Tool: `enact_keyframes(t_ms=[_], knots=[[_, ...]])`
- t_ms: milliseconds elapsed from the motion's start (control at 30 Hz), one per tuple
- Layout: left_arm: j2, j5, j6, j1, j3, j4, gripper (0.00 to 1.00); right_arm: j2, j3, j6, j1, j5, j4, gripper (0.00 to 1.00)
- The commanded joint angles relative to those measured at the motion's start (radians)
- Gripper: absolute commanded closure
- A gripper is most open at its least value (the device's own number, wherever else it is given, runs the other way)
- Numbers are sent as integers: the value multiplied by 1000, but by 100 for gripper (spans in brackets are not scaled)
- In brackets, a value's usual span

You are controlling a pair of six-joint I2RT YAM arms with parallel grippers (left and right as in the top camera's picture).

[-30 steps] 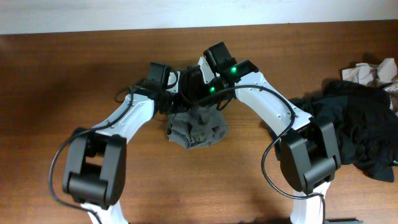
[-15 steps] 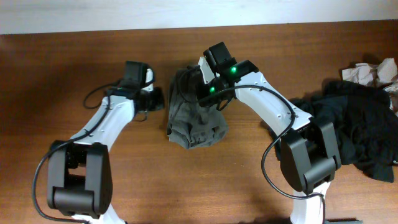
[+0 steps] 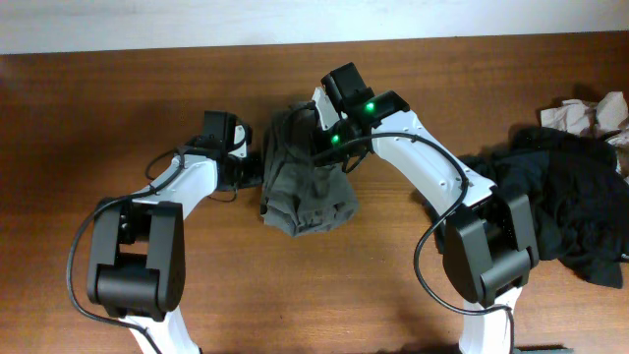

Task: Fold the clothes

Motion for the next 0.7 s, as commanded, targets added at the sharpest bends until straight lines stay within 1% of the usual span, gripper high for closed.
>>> enact_keyframes(t_ms=[0,200,367,533,600,633,667], knots=[[34,74,48,-10,-13,1,94,10,28,9,30,-32,23,96],[35,77,48,-17,-13,-2,95,19,27,14,75,-4,89,96],[35,87,48,-17,-13,-7,95,61,27,77,94,32,135,96],[35,87,49,-17,-13,-16,96,132,27,121,100,25,174,95],[35,97,49,-17,-13,-16,96,157,27,121,103,-8,197,95],[35,102,49,-17,-13,-16,96,169,27,121,105,-20,208,94],[35,102,49,-17,-13,-16,96,175,27,121,107,-21,212,89]])
